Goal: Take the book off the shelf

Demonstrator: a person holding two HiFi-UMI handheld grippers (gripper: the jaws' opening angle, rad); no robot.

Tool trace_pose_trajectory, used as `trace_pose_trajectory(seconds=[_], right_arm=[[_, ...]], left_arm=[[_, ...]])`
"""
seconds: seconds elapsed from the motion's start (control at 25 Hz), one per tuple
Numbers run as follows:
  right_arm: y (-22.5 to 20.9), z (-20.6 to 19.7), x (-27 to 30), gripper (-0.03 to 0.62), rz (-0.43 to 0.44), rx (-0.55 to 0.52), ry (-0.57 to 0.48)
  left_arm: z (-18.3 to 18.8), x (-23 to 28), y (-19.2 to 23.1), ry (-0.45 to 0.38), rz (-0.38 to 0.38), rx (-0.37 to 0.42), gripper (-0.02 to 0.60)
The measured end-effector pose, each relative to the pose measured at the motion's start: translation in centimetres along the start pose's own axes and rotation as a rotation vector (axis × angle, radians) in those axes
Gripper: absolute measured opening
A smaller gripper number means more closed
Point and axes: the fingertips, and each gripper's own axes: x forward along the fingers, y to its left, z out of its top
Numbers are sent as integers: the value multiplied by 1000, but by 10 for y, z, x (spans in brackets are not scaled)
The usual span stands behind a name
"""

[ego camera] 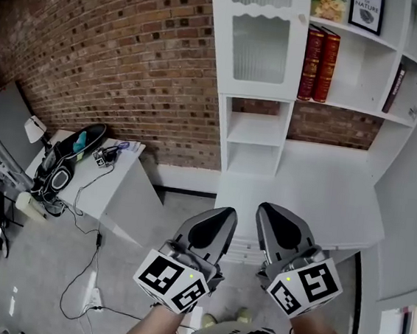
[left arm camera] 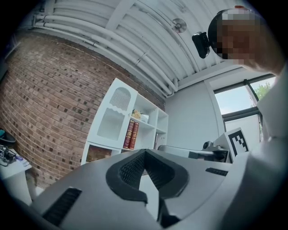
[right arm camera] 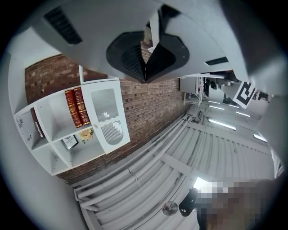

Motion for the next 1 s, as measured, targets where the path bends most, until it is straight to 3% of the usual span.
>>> trace_pose_trajectory(seconds=[0.32,1.0], right_arm=[[-21,4,-11,15,-28,22,-22],[-63,9,-43,15,-25,25,-30]], left_arm=[[-4,6,-2,3,11,-7,11],[-22,47,-49,28,-12,23,11]])
